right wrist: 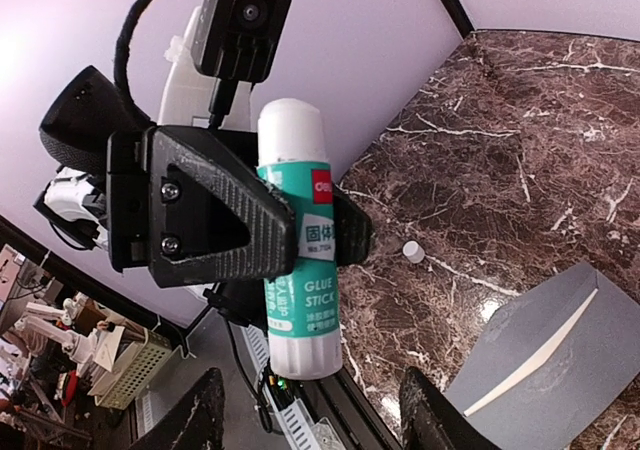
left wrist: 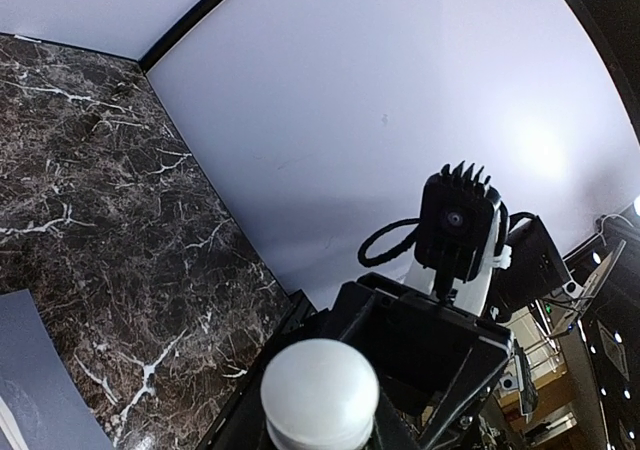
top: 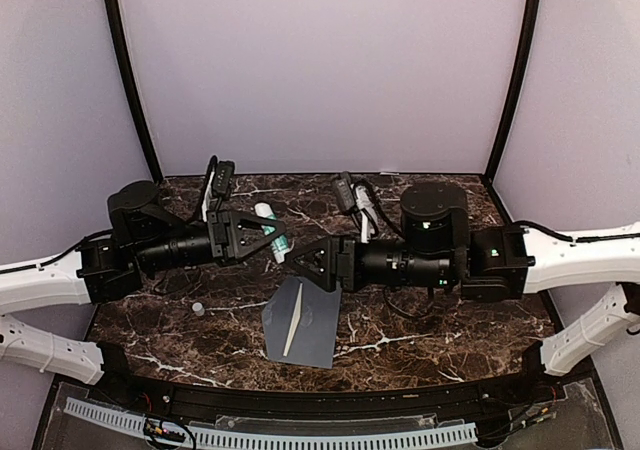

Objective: Place the letter into the envelope and seal it
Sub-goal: Unscrew the solid glue.

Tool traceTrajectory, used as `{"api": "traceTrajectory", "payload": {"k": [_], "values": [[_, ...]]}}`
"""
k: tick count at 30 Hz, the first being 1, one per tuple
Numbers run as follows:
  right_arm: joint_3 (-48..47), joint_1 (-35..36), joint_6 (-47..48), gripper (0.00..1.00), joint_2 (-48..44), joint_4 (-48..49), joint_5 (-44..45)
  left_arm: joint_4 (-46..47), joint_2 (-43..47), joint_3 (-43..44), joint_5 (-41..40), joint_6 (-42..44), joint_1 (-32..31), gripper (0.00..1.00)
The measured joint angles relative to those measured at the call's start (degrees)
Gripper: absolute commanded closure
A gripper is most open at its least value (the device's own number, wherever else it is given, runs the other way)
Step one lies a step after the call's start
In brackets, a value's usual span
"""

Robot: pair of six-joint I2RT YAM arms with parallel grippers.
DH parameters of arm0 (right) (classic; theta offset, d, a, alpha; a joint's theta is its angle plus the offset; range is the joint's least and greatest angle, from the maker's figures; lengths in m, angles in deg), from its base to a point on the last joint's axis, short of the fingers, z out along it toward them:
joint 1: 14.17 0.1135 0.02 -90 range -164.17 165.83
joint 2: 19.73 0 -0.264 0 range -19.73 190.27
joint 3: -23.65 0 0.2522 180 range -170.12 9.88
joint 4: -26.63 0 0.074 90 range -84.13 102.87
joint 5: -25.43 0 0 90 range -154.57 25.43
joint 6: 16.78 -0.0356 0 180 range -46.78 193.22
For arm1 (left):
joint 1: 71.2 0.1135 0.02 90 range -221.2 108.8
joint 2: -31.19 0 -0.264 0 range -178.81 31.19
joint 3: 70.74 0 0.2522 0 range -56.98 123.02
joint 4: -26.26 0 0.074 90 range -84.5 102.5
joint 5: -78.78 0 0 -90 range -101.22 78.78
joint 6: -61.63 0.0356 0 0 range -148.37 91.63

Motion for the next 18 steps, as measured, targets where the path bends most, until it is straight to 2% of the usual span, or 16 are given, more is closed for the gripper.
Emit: {"api": "traceTrajectory", "payload": {"k": [5,15,18], "values": [[-3.2,1.0,2.5,0.46,3.7,-4.2,1.3,0.0,-0.9,0.1,0.8,-0.4,0.0,1.0],[-4.7,1.3,3.9,0.68,5.7,-6.6,2.2,-0.2,-2.5,0.4,2.8,-0.4,0.0,1.0],[-4.7,1.3,3.9,0.8,5.7,-6.4,2.0,-0.2,-2.8,0.5,3.0,-0.4,0.0,1.0]]}}
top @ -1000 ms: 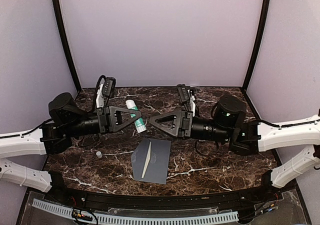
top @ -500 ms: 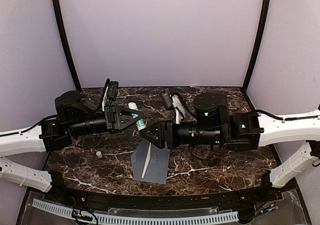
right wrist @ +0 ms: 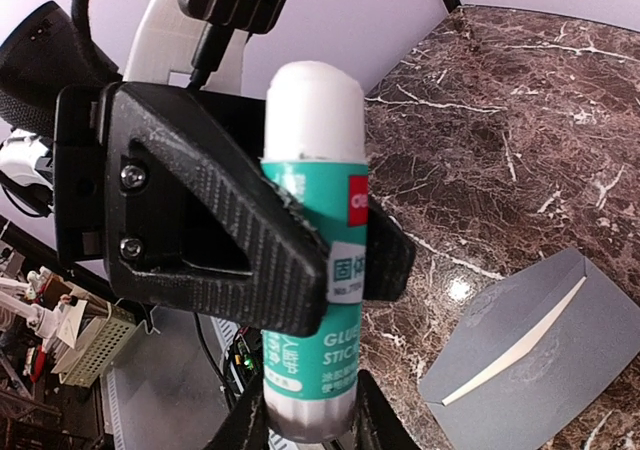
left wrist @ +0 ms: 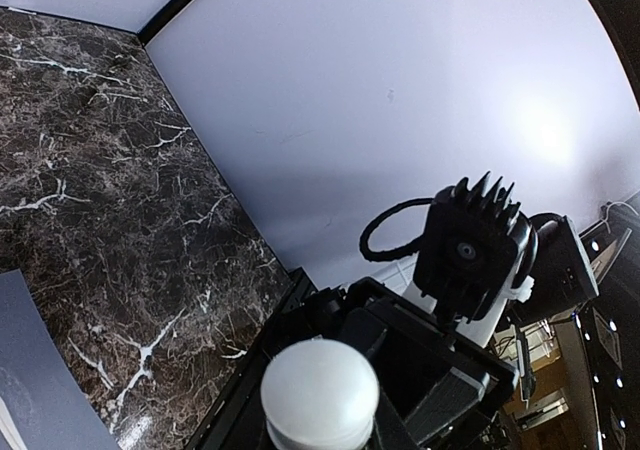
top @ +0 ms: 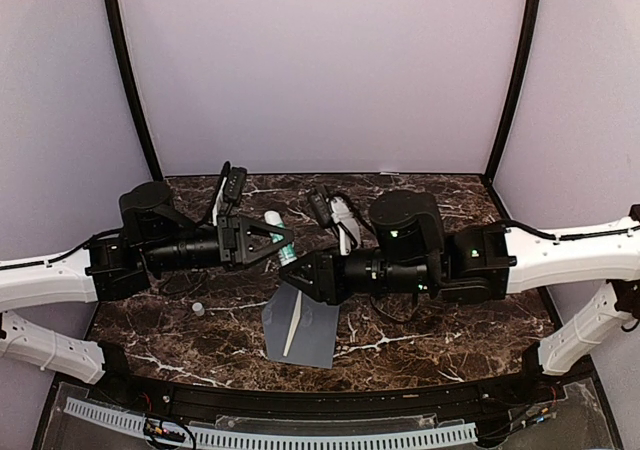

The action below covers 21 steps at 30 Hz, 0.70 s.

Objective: Place the letter into the envelope and seal it
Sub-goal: Unscrew the solid glue.

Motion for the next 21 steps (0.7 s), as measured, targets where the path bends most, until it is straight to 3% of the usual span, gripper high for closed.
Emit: {"api": "traceTrajectory", "payload": {"k": [3,11,21], "values": [[0.0,0.0,-0.3,0.88,0.0,0.3,-0.1,0.0,-0.2,0.0,0.2,0.1,0.0,1.0],[4.6,-0.6,-2.8,0.94,-2.7,6.6,-2.9,1.6,-0.6,0.5,2.1,0.9,0.0,1.0],[15.7,-5.6,-16.1,0.94,-7.6,26.8,-17.0,10.8,-1.5,0.1,7.8,4.0,0.6,1.0]]}}
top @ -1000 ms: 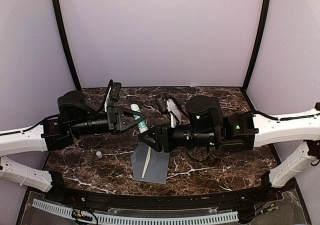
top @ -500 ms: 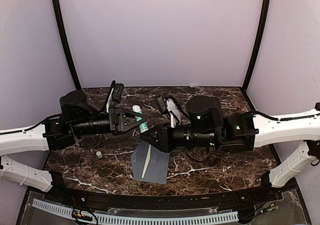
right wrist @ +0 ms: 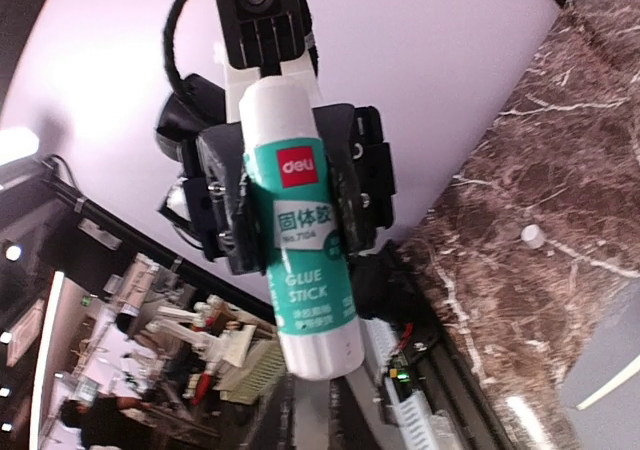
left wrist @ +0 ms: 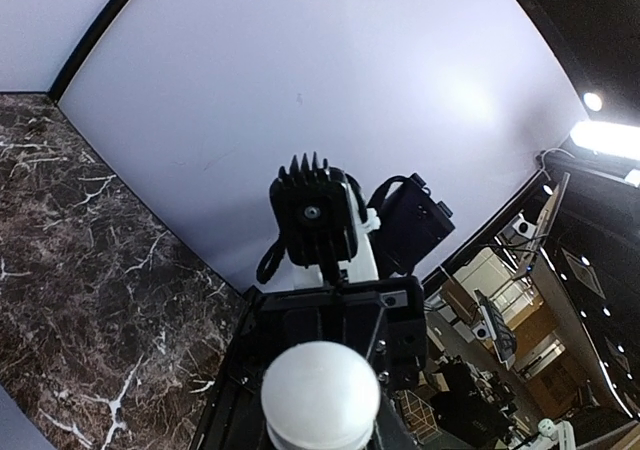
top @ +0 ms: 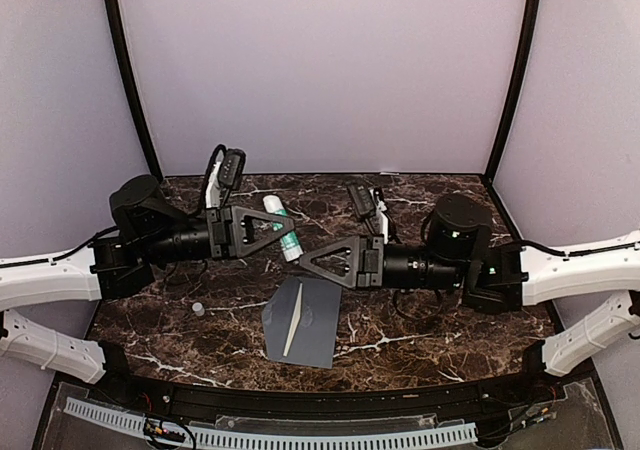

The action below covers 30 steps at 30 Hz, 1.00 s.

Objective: Place the letter into the envelope and seal it
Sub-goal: Unscrew the solid glue.

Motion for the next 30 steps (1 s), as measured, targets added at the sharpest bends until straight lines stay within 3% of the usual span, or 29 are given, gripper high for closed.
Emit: {"api": "traceTrajectory", "payload": {"k": [5,10,14,22,30], "values": [[2.6,-2.0,-5.3,0.83,-1.5,6.9,-2.5,4.9,0.1,0.0,4.6,0.3,-0.3,1.0],[2.4,-2.9,-4.5,0.53,-1.6,6.9,-2.8,5.6,0.1,0.0,5.8,0.5,-0.7,1.0],[0.4,-2.0,-0.2,0.38,-2.3,2.1,-1.8,3.9,0.9,-0.1,2.4,0.8,-0.7,1.0],[-2.5,1.6,5.1,0.33,-1.6,-1.4,2.1,2.8,5.5,-2.9,-9.4,-1.7,-0.7,1.0],[-4.7,3.1,6.1,0.34,3.0,-0.9,6.5,2.5,5.6,-3.8,-12.5,-3.9,-0.7,1.0]]}}
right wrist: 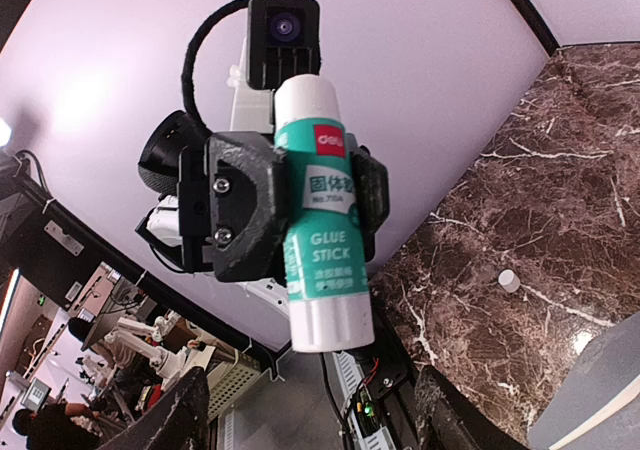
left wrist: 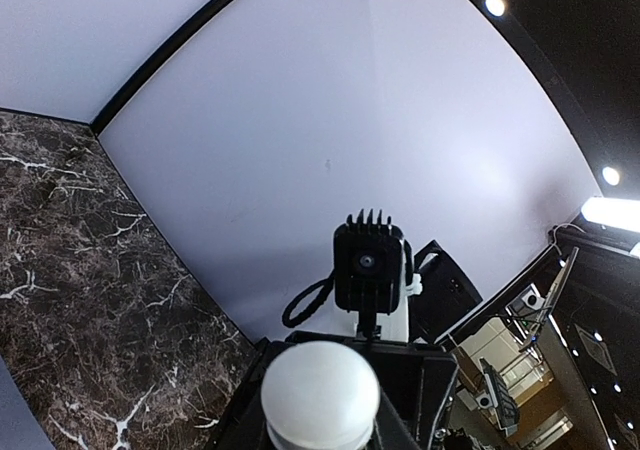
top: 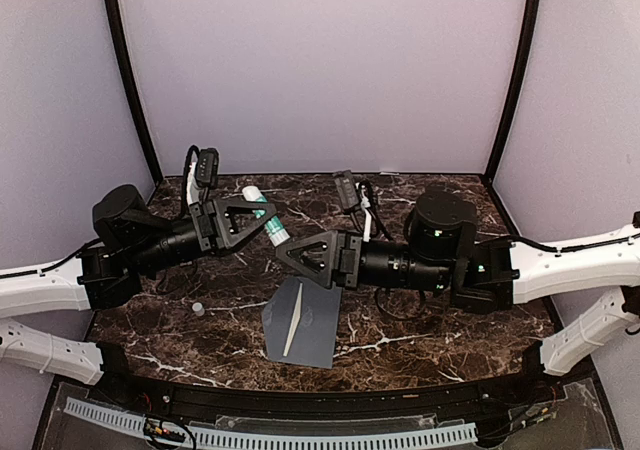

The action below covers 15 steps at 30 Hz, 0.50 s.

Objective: Place the letter into the envelope and seal it
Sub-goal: Unscrew the solid glue.

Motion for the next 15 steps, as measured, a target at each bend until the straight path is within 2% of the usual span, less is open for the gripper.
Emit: {"api": "traceTrajectory", "payload": {"k": [7,11,15], "values": [[-2.0,0.0,0.0,0.41,2.2,-0.2,3.1,0.4,0.0,-0.3,0.1,-1.1,0.0,1.0],[-3.0,0.0,0.1,0.51,3.1,0.1,3.9,0.5,0.0,-0.4,0.1,-1.5,0.0,1.0],[-3.8,-0.1,0.8,0.56,3.5,0.2,4.0,0.7,0.0,-0.6,0.2,-1.8,0.0,1.0]]}}
